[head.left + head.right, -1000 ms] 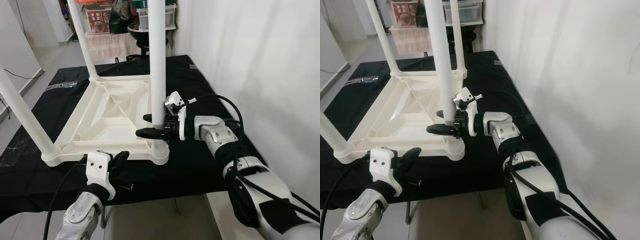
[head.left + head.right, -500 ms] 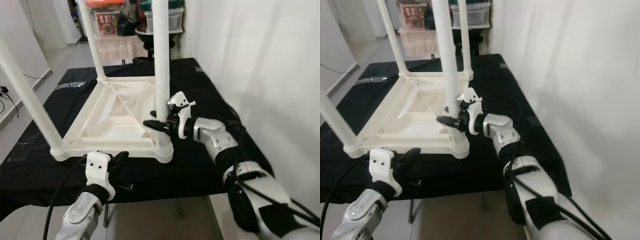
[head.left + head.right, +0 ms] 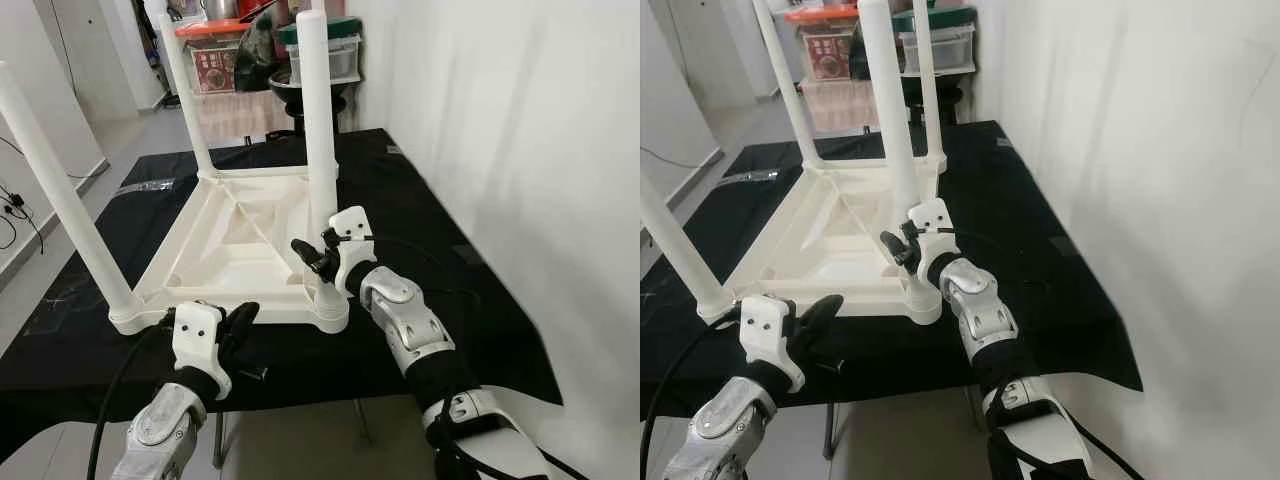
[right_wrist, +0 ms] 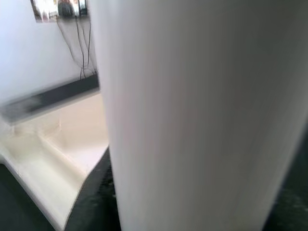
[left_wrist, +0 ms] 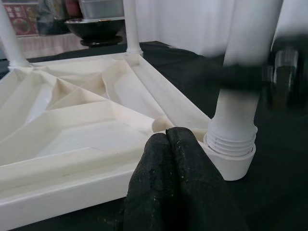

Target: Building children table

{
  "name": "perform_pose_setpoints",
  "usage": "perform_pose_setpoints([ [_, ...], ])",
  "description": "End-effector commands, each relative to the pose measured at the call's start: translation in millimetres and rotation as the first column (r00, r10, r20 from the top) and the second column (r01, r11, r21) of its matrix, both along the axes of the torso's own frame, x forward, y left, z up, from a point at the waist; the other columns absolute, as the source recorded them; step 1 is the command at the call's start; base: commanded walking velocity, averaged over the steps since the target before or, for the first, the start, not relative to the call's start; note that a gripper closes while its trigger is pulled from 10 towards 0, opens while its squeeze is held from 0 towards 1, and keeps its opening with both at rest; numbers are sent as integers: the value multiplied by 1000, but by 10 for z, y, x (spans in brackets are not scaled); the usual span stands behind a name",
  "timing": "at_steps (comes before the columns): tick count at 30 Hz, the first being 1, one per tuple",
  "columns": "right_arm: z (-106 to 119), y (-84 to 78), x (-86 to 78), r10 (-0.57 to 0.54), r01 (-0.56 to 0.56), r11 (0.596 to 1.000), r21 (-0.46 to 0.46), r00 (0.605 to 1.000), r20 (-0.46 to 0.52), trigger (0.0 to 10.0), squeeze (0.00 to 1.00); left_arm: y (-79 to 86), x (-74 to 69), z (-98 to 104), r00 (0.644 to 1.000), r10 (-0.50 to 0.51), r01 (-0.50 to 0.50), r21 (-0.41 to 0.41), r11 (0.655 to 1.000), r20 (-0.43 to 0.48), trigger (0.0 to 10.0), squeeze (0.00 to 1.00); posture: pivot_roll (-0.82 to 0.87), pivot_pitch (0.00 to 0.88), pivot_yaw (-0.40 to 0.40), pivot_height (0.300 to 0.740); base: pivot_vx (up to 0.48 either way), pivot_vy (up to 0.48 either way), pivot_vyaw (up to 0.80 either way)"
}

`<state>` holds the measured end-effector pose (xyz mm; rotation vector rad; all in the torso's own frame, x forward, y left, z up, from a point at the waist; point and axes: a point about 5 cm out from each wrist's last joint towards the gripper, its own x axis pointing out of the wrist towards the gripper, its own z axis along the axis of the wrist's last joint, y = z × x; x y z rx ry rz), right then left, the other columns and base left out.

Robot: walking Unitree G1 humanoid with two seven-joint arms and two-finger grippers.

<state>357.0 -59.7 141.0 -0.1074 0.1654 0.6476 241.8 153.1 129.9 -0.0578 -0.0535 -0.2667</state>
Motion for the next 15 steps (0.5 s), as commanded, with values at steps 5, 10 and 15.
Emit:
perform_pose_setpoints([
  [5,69,91,-10,236,-234,969,76,972,-18,10000,1000,21,14,-37,1000,5,-5,8,1000,-18,10000,0,-21,0,34,740,0,0,0],
  [10,262,72,27,490,-491,867,84,871,35,10000,514,13,18,-37,1000,3,-2,7,1000,-18,10000,0,-15,0,28,740,0,0,0],
  [15,390,33,78,621,-619,782,69,784,-5,10000,0,9,9,-38,1000,7,-7,8,1000,-17,10000,0,1,0,20,740,0,0,0],
])
